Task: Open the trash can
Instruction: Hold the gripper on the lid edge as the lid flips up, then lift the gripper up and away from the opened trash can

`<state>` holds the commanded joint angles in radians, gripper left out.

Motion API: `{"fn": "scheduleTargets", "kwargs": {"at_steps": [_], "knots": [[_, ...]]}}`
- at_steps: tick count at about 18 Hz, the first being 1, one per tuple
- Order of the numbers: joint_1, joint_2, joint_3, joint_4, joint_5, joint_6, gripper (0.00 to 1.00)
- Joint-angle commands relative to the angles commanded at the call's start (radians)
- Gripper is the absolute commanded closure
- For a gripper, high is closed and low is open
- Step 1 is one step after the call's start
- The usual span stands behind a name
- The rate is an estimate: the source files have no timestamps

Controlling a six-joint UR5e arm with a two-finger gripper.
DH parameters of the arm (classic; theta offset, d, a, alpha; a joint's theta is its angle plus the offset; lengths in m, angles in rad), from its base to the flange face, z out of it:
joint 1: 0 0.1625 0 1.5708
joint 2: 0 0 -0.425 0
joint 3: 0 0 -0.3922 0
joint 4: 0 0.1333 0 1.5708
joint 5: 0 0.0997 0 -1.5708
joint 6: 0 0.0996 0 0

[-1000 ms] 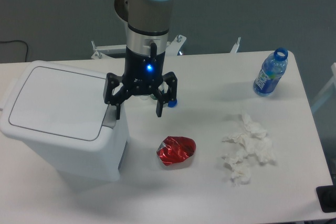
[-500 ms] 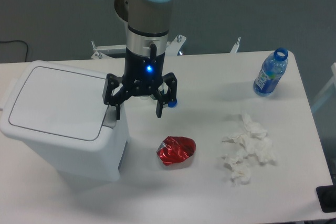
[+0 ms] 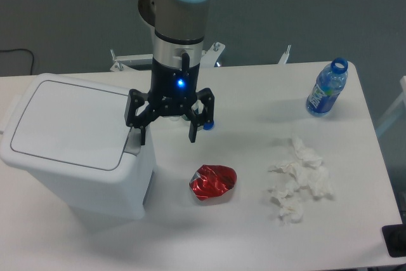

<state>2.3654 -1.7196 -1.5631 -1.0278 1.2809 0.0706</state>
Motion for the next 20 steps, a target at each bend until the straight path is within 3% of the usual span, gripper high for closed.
{"fn": "scheduleTargets", "kwargs": {"at_steps": [20], "knots": [[0.0, 0.0, -0.002, 0.0, 0.002, 0.044, 0.0]]}}
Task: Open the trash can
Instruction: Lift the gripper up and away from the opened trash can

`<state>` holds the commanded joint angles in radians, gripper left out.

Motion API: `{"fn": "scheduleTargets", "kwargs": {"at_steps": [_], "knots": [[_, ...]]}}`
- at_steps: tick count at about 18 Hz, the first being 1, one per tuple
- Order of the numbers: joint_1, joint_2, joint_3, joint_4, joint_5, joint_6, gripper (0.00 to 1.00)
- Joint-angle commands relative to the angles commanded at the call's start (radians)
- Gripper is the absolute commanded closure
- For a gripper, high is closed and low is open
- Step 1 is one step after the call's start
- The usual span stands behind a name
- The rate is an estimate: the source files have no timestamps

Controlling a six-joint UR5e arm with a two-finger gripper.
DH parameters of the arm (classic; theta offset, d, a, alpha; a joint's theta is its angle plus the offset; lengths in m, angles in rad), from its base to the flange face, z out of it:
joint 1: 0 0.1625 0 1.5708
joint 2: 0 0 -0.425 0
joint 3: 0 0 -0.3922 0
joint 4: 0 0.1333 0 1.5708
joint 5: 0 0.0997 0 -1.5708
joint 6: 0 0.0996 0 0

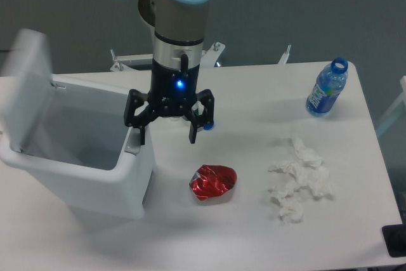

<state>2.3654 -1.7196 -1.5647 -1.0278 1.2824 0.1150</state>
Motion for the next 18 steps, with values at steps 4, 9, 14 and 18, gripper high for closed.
{"fn": "scheduleTargets", "kwargs": {"at_steps": [4, 9, 14, 18], "knots": [[0.02, 0.011, 0.018, -0.002, -0.029, -0.012, 0.0], [0.08, 0.032, 0.044, 0.002, -0.029, 0.009, 0.0], [0.104, 0.029, 0.06, 0.003, -0.006, 0.239, 0.0], [0.104, 0.014, 0.058, 0.003, 0.115, 0.441, 0.0]]}}
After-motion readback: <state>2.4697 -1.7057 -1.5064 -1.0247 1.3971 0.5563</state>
